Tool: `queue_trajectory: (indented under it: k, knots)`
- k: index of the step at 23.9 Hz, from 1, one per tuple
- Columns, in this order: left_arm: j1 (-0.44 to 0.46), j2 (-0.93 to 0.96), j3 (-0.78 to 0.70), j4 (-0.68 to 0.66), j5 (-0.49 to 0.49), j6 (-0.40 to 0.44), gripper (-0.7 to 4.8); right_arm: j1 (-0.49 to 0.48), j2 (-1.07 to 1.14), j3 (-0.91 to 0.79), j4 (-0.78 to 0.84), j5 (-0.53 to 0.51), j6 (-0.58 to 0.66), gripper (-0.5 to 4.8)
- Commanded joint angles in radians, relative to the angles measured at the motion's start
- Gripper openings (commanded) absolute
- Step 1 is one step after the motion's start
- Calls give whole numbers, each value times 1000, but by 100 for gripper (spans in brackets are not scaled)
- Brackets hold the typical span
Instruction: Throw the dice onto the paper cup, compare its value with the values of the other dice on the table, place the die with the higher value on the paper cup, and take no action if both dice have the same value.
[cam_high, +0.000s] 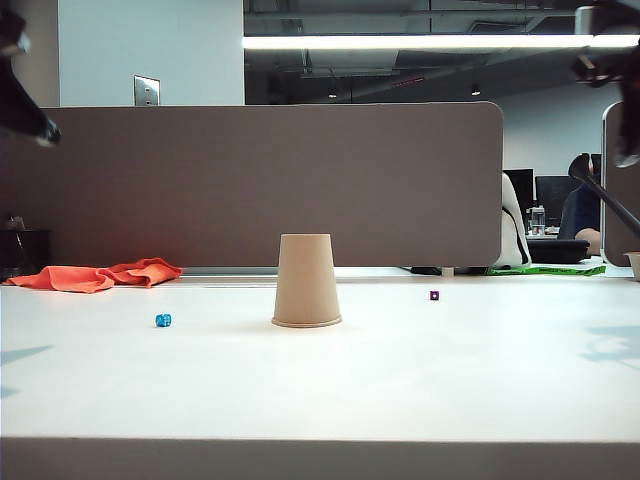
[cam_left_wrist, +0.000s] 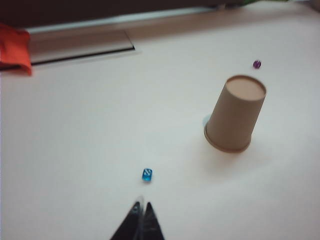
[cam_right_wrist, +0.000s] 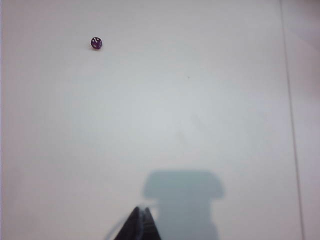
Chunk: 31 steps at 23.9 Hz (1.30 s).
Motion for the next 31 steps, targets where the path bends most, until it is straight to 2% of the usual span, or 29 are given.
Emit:
queue_trajectory:
  k: [1, 8, 13, 15, 17, 22, 31]
  knots:
    - [0, -58, -1, 11, -3, -3, -6, -17, -77, -59, 40, -27, -6, -1]
    - [0, -232, -3, -73, -140, -29, -6, -27, -256, -189, 131, -17, -5, -1]
    - [0, -365, -55, -77, -165, -51, -6, -27, -358, -256, 140, -17, -5, -1]
    - [0, -476, -103, -109, -164, -86, -6, -27, -429, -302, 145, -13, -4, -1]
    - [0, -561, -132, -163, -191, -85, -6, -27, -506, -348, 161, 4, 8, -1]
    - [0, -666, -138, -247, -243, -85, -6, -27, -640, -417, 167, 47, 64, -1]
    - [0, -769, -138, -260, -242, -85, -6, -27, -874, -567, 213, 47, 64, -1]
